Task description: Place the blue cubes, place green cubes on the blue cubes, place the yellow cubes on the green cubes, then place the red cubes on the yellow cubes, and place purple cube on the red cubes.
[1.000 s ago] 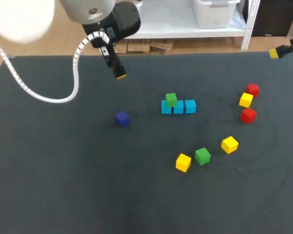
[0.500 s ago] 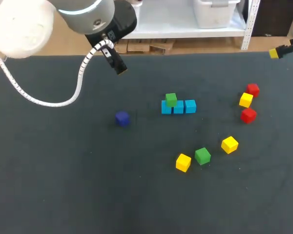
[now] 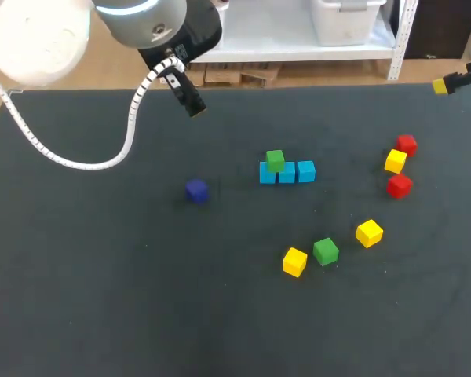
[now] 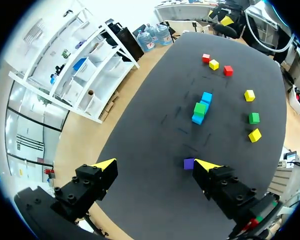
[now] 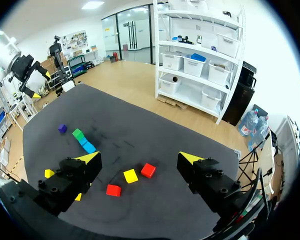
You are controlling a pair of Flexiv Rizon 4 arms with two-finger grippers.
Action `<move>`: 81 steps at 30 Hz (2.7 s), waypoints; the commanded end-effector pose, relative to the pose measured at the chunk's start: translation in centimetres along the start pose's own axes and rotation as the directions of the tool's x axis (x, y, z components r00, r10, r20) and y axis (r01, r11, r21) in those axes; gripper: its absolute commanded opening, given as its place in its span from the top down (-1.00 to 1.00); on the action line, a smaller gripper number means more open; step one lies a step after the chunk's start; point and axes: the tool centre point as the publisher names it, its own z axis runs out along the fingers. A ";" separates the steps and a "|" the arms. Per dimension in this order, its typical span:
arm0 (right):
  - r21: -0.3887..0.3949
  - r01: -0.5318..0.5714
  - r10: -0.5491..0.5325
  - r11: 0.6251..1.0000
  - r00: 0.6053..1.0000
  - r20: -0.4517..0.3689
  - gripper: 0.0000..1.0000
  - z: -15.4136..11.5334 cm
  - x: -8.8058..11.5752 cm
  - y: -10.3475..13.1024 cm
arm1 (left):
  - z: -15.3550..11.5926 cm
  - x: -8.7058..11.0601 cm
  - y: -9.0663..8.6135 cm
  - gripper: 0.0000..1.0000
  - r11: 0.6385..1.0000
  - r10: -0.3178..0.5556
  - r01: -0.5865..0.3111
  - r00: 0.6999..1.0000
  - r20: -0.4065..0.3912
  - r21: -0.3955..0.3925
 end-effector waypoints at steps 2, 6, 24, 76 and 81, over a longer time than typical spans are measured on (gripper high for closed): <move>0.001 0.000 0.000 1.000 1.000 -0.001 -1.00 0.0 0.0 0.0 | 0.0 0.0 0.2 -1.00 1.000 0.004 -0.004 1.000 -0.002 0.004; -0.007 0.076 -0.076 0.997 0.995 -0.065 -1.00 0.0 -3.0 1.4 | 0.0 0.0 0.2 -1.00 1.000 0.004 -0.004 1.000 -0.002 0.004; -0.107 0.212 -0.236 0.971 0.907 -0.349 -1.00 6.0 -1.0 11.4 | 0.0 0.0 0.2 -1.00 1.000 0.004 -0.004 1.000 -0.002 0.004; -0.127 0.086 -0.130 0.988 0.911 -0.391 -1.00 5.9 6.0 9.2 | -3.1 2.9 9.8 -1.00 0.853 -0.462 0.485 0.873 0.155 -0.192; -0.130 0.084 -0.130 0.988 0.908 -0.399 -1.00 6.2 6.1 9.3 | -3.0 3.2 10.3 -1.00 0.852 -0.463 0.484 0.874 0.145 -0.199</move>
